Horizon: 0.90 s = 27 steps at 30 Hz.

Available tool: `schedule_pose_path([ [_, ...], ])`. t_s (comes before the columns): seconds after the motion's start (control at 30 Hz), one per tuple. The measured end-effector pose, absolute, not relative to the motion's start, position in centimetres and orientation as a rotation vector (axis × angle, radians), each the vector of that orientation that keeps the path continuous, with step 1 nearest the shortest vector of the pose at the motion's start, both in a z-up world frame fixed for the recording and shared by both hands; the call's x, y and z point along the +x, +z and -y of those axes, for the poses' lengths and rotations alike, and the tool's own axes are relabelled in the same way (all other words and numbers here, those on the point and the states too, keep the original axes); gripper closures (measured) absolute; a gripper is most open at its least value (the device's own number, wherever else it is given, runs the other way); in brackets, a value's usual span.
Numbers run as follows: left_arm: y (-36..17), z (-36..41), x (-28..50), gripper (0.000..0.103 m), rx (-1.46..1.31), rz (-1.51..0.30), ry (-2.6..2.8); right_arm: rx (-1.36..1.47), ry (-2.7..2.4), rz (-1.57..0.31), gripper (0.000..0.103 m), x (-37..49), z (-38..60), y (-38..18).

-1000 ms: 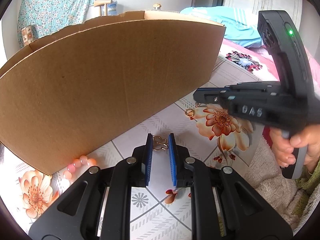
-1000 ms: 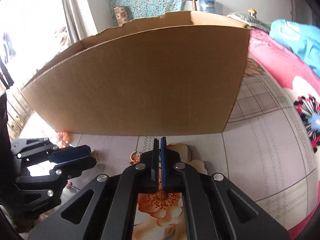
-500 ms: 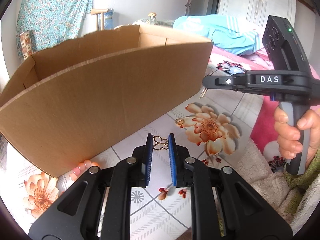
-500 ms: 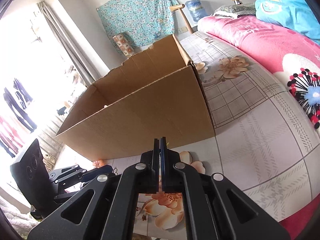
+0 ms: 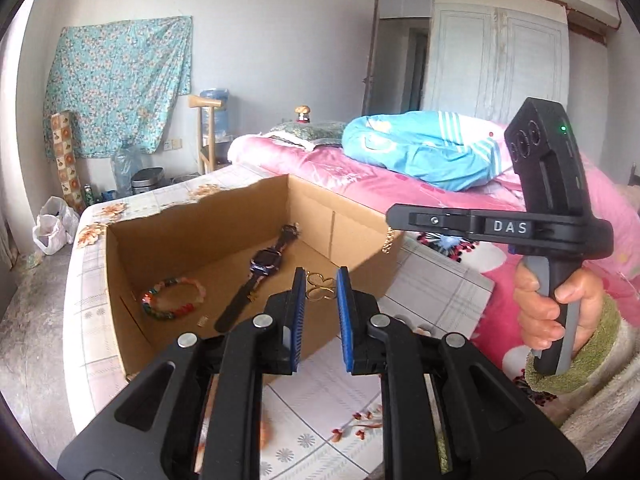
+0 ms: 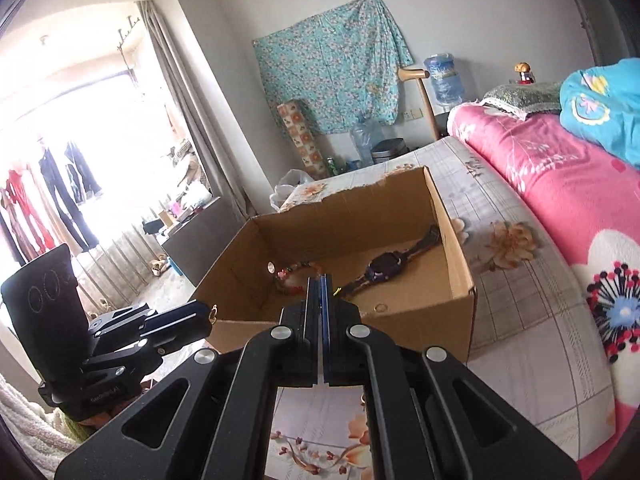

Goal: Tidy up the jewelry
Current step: 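Carry the gold earrings over the box rim with the left gripper, then lower the earrings into the box and open the left gripper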

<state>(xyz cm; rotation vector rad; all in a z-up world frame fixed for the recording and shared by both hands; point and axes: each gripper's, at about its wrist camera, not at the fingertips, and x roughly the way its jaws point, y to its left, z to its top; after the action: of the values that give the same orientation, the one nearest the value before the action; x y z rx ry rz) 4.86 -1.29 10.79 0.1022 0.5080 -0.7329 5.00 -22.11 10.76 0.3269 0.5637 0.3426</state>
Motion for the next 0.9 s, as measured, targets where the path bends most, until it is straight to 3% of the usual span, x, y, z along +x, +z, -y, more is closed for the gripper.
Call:
schedule_pose_path([
  [0.2,11.2,0.0,10.3,0.089,0.049,-0.635,-0.664,0.266,0.351,-0.62,0.101,9.4,21.9,12.4],
  [0.43,8.2,-0.7,15.5,0.089,-0.04,-0.881,-0.661,0.155,0.323,-0.841,0.101,16.5,21.9,10.9],
  [0.67,6.4,-0.1,15.9,0.089,-0.033,-0.931,-0.646,0.043,0.284,-0.96,0.101,20.3,21.3,8.8],
  [0.9,6.3,-0.1,16.3,0.089,-0.019,-0.946,-0.636,0.126,0.256,-0.894,0.1,19.7,22.9,9.8],
])
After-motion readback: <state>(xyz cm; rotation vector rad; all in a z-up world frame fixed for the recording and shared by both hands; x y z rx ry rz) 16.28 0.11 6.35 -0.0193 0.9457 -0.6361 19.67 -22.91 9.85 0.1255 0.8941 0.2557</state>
